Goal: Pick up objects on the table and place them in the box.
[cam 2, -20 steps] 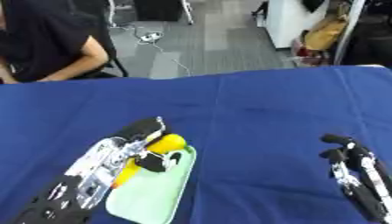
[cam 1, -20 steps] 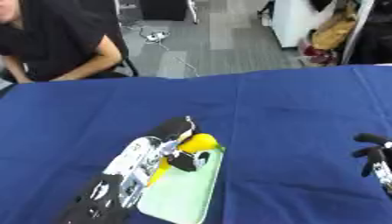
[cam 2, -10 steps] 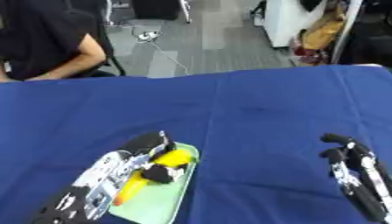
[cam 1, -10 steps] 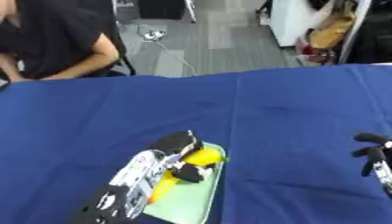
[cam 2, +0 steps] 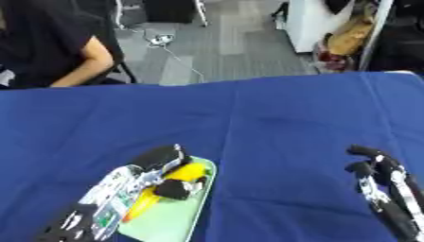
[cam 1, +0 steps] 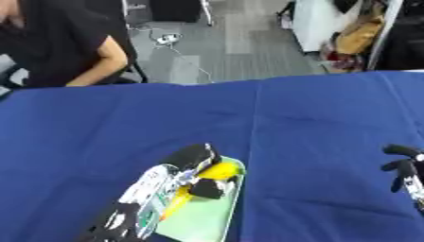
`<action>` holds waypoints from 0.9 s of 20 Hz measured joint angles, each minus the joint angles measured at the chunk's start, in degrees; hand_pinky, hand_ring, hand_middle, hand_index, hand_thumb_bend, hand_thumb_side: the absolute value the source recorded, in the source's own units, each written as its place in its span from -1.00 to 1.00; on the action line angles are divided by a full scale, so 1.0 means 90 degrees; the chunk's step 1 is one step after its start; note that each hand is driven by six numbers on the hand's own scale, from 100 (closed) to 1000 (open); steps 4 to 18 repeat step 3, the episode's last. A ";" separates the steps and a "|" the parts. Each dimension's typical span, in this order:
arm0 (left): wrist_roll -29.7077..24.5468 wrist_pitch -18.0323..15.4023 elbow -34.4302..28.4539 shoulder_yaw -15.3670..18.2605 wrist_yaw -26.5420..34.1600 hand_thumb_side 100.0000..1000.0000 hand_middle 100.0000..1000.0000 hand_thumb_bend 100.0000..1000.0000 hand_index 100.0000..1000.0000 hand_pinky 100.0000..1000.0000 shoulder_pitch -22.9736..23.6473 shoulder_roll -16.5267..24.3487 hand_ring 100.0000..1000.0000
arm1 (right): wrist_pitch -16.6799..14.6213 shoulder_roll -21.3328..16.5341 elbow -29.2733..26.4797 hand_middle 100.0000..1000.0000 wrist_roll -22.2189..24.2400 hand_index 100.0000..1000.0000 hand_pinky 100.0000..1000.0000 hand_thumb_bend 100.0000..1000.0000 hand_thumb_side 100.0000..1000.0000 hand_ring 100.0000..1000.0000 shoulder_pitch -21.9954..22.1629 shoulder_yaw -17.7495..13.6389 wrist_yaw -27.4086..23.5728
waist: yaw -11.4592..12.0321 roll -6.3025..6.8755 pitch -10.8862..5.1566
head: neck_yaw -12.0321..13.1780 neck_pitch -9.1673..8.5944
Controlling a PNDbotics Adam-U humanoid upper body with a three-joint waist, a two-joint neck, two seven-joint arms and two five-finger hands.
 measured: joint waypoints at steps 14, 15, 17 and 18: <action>-0.0014 -0.0031 -0.0006 -0.0002 0.0002 0.47 -0.02 -1.00 0.26 -0.24 0.0001 0.0000 -0.07 | 0.0000 0.0000 0.0000 0.48 0.0000 0.69 -0.38 -1.00 0.59 0.19 0.0000 0.0000 0.0000 | 0.0016 0.0000 -0.0001 | 0.0000 0.0000; -0.0014 -0.0031 -0.0006 -0.0002 0.0002 0.47 -0.02 -1.00 0.26 -0.24 0.0001 0.0000 -0.07 | 0.0000 0.0000 0.0000 0.48 0.0000 0.69 -0.38 -1.00 0.59 0.19 0.0000 0.0000 0.0000 | 0.0016 0.0000 -0.0001 | 0.0000 0.0000; -0.0014 -0.0031 -0.0006 -0.0002 0.0002 0.47 -0.02 -1.00 0.26 -0.24 0.0001 0.0000 -0.07 | 0.0000 0.0000 0.0000 0.48 0.0000 0.69 -0.38 -1.00 0.59 0.19 0.0000 0.0000 0.0000 | 0.0016 0.0000 -0.0001 | 0.0000 0.0000; -0.0014 -0.0031 -0.0006 -0.0002 0.0002 0.47 -0.02 -1.00 0.26 -0.24 0.0001 0.0000 -0.07 | 0.0000 0.0000 0.0000 0.48 0.0000 0.69 -0.38 -1.00 0.59 0.19 0.0000 0.0000 0.0000 | 0.0016 0.0000 -0.0001 | 0.0000 0.0000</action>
